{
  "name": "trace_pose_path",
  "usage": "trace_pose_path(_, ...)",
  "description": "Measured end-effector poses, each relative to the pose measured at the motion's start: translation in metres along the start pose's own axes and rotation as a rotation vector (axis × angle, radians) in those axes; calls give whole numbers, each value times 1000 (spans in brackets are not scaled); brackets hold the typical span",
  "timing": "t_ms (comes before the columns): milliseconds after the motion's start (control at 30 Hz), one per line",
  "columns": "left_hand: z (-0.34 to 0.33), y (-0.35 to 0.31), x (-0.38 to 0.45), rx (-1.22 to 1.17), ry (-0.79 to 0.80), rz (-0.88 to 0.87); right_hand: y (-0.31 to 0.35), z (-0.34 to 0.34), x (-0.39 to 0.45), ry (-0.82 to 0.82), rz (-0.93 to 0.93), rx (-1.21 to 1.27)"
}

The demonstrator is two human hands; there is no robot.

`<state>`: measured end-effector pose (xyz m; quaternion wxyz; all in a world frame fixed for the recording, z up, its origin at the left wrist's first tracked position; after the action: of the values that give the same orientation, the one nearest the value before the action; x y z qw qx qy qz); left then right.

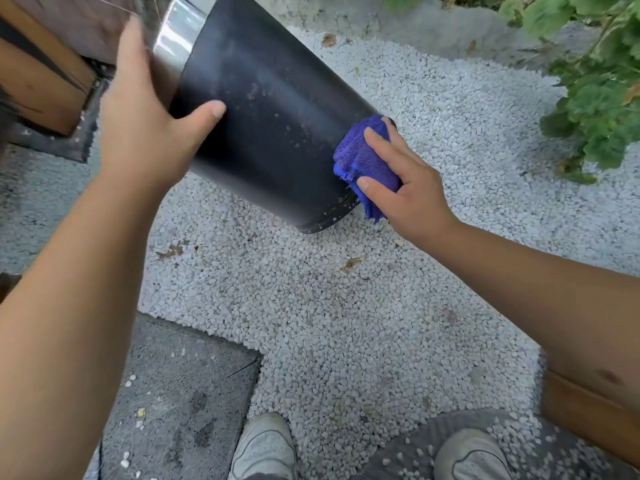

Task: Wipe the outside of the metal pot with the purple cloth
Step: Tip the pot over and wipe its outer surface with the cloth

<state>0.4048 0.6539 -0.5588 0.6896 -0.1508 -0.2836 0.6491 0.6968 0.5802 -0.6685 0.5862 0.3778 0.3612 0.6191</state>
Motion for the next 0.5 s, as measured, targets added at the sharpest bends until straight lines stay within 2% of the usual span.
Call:
trace_pose_path(33,-1,14,-4,18,11,97,0,0,3,4,-6,15)
trace_pose_path(100,-2,22,-10,40,13,173,1,1,8,-17,-31,51)
trace_pose_path(233,2,1,-7,70,-5,134,-1,13,17,-66,-125,136)
trace_pose_path(367,8,-17,-5,151,-28,78,-8,15,17,-11,-207,160)
trace_pose_path(500,8,-30,0,170,31,-34,-16,8,16,4,-252,176)
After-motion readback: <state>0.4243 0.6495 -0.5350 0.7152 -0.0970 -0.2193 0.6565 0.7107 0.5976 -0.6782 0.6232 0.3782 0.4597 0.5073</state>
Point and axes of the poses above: each hand's wrist, its own x-axis towards the middle knuckle, its own z-axis out of the back of the hand, y = z × x, the point moved 8 cm from there along x, towards the middle knuckle, and after that the axes turned 1 degree about -x, right-handed, at the moved point
